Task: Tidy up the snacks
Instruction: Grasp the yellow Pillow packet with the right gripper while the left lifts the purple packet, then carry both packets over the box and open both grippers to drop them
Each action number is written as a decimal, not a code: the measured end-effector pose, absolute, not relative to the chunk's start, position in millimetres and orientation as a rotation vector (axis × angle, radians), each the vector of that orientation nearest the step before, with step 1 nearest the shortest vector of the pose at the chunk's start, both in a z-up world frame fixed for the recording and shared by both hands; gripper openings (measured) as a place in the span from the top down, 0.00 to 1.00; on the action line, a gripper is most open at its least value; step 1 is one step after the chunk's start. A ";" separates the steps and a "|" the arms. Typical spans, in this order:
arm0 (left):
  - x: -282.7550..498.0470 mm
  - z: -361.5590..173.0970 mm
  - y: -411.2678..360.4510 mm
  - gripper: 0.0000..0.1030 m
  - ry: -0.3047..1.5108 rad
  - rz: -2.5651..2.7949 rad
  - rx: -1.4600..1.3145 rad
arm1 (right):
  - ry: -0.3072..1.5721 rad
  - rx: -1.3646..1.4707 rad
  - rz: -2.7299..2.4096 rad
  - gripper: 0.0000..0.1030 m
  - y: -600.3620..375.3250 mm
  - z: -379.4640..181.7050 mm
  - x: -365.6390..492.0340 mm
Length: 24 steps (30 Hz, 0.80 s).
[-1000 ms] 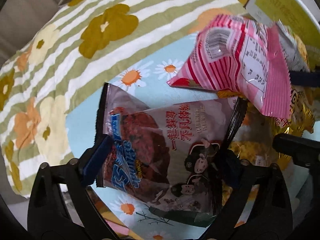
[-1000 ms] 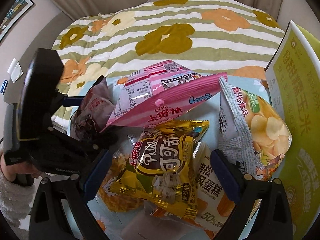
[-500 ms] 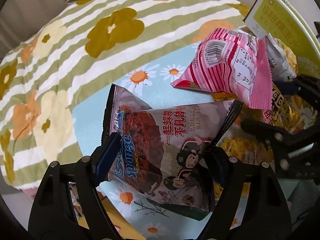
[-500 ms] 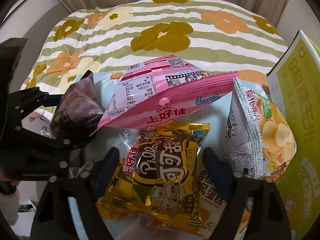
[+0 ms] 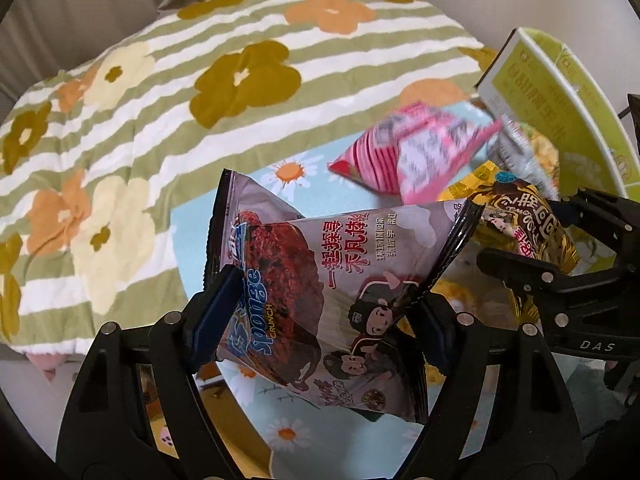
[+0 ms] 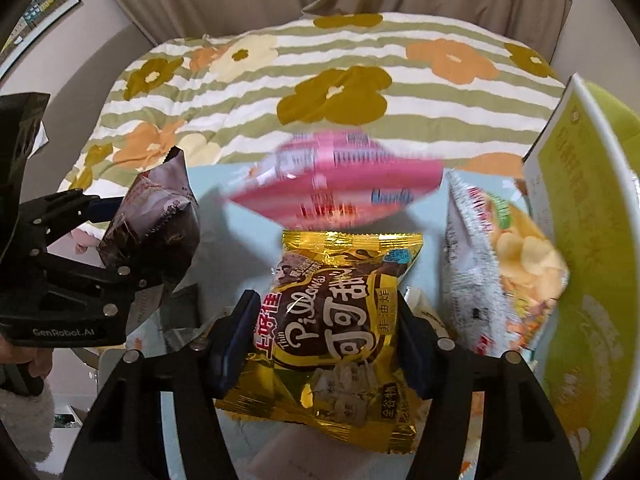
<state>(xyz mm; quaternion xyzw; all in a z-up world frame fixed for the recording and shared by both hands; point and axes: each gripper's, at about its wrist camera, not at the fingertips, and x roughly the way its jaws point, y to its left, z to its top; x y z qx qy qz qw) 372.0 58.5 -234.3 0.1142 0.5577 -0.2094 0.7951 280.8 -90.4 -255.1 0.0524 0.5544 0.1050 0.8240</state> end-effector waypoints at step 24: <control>297.1 -78.5 -90.2 0.25 0.924 -0.488 0.138 | 0.859 0.155 0.205 0.43 -259.0 -117.6 191.1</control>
